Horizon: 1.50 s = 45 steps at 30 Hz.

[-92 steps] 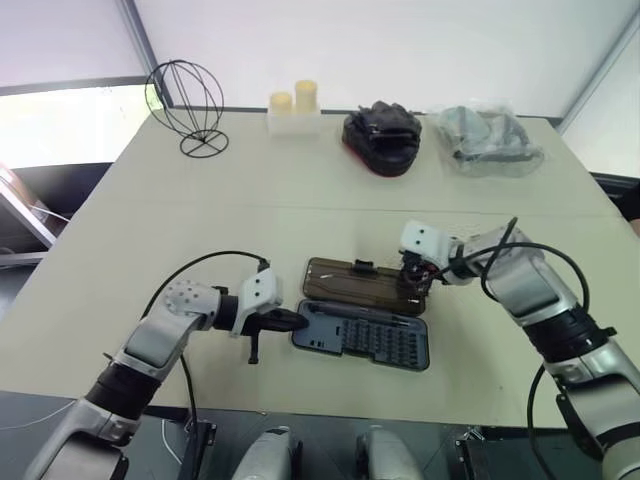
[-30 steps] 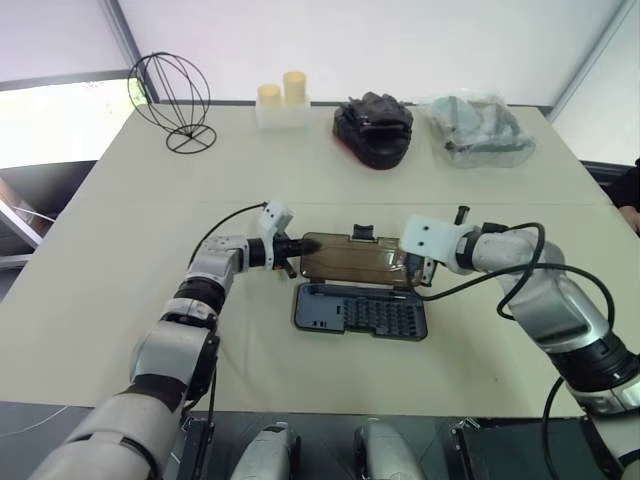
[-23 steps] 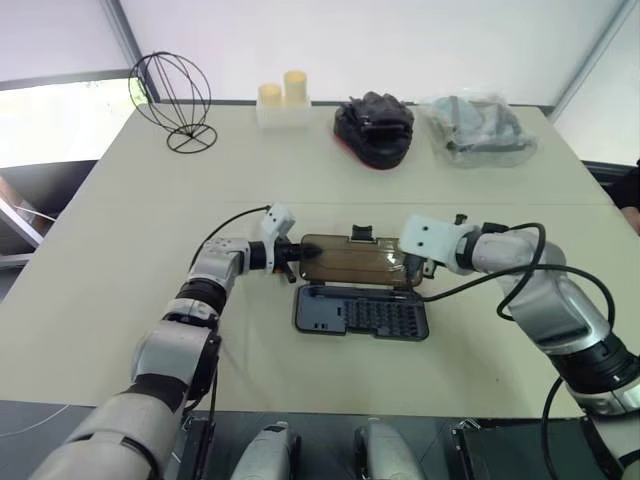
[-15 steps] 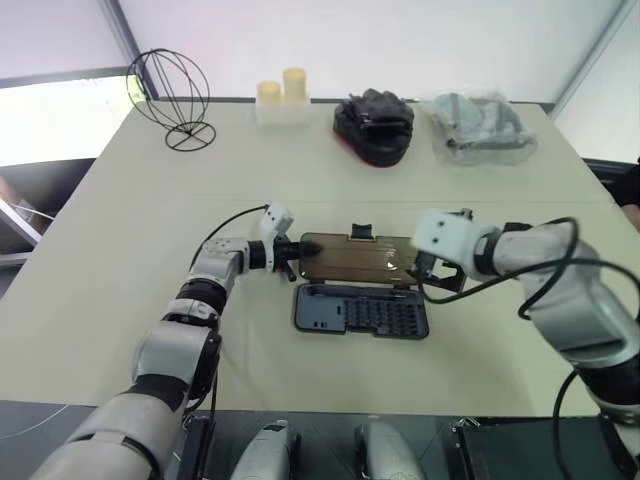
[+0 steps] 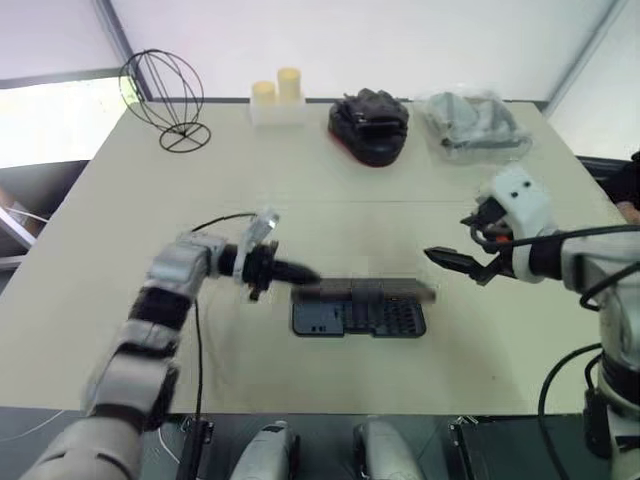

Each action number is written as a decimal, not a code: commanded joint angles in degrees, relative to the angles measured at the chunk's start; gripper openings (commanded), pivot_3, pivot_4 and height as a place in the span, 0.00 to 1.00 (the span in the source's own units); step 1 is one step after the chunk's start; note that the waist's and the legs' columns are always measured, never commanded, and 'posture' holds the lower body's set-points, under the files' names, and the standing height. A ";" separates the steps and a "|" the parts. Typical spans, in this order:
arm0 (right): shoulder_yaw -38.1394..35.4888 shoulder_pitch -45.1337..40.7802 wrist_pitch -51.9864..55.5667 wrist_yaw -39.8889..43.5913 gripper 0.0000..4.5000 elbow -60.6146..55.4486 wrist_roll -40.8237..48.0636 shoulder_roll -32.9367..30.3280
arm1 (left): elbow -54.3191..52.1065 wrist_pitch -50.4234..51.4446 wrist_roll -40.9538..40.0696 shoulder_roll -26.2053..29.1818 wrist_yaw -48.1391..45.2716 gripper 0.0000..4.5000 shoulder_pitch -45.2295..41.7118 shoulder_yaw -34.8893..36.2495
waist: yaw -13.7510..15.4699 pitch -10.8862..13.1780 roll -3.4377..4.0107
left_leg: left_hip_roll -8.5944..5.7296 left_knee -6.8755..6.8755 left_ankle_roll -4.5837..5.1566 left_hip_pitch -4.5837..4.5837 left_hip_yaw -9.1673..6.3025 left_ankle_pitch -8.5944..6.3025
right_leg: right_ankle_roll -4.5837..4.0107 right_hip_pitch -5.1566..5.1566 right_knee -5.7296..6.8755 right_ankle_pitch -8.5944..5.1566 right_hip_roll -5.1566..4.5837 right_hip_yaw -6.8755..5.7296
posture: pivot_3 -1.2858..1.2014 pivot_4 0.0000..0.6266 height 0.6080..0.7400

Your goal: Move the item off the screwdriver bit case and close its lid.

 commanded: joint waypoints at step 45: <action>21.23 15.29 -11.96 -22.85 0.01 -3.58 21.71 9.54 | 56.51 -52.55 34.65 -26.05 15.35 0.00 -28.91 -1.28 | 1.46 0.01 -0.13 | -0.15 0.79 0.18 -0.13 -0.06 -0.10 | 0.02 0.22 0.08 0.01 0.01 -0.11 | 0.52 0.24 1.00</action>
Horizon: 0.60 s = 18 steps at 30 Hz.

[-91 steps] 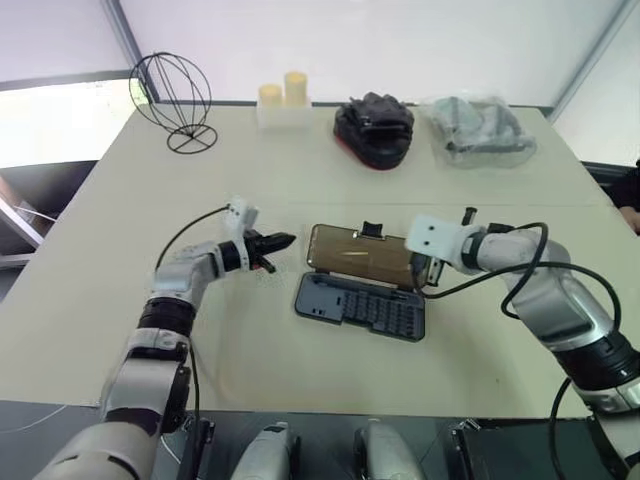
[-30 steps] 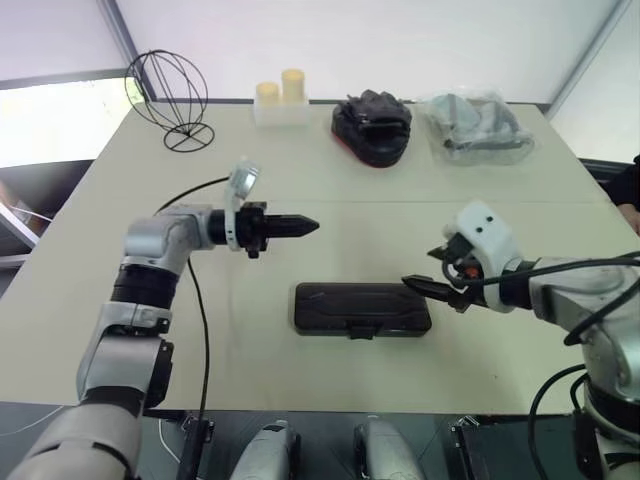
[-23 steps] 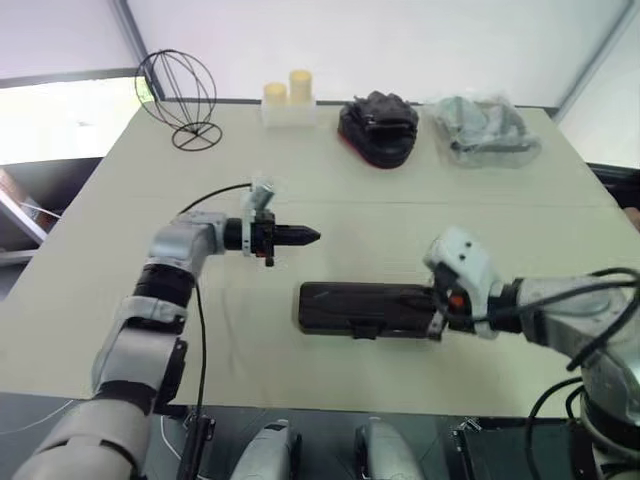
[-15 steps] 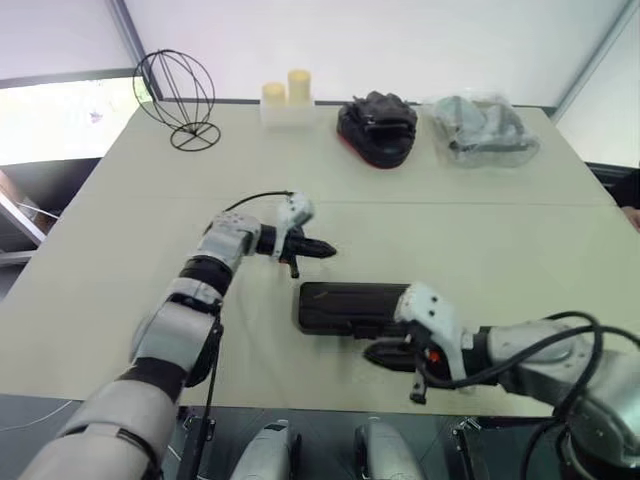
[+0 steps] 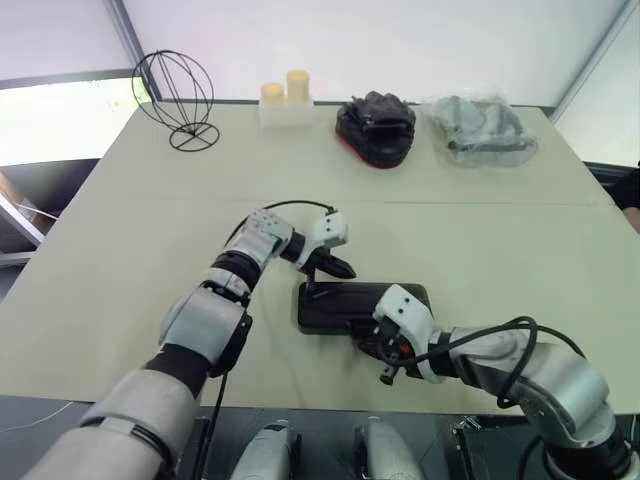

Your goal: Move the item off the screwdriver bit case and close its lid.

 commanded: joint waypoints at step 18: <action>7.63 -3.11 -11.88 -1.47 0.01 11.51 -7.25 -5.18 | -2.82 -7.97 7.07 -2.73 -5.24 0.00 5.46 -4.71 | -0.27 -0.43 -0.48 | 0.05 -0.40 0.01 0.70 0.01 -0.01 | 0.00 0.48 -0.03 0.00 0.04 0.02 | 0.52 0.24 1.00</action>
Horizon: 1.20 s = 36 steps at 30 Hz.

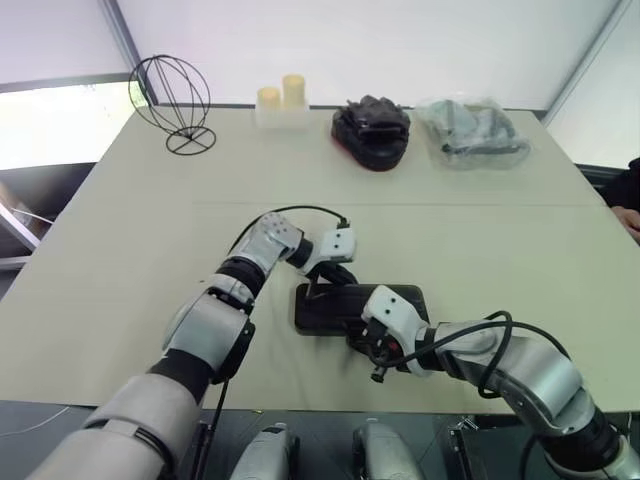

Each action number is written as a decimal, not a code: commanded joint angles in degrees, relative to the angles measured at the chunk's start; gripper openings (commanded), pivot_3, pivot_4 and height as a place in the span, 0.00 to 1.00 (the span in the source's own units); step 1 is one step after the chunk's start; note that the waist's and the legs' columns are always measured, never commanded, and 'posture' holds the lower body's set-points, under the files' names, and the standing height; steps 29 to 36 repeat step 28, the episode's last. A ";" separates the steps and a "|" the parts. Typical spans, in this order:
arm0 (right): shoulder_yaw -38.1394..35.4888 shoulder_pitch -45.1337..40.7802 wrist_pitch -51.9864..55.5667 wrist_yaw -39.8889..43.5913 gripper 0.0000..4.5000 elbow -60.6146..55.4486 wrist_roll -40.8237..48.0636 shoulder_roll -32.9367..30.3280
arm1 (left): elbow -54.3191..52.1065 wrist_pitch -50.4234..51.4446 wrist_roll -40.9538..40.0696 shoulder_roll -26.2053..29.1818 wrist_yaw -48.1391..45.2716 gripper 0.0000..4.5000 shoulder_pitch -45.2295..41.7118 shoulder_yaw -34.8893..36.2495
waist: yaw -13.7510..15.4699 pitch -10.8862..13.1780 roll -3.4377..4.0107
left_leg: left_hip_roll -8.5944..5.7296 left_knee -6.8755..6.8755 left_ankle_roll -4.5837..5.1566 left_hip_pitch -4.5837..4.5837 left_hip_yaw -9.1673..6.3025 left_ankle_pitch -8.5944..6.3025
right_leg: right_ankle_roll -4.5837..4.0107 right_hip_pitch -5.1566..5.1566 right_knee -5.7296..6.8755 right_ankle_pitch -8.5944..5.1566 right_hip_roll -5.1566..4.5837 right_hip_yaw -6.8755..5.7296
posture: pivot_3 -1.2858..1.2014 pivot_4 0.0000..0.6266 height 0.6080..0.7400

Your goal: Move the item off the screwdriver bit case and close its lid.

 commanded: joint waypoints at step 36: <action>-50.56 -1.45 18.15 5.63 0.01 -16.65 29.07 2.83 | -2.92 8.97 -14.72 14.35 11.97 0.00 0.20 20.40 | -0.09 -0.21 -0.57 | 0.09 -0.31 0.14 0.22 0.05 -0.08 | 0.01 0.03 -0.17 0.00 0.06 0.09 | 0.52 0.24 1.00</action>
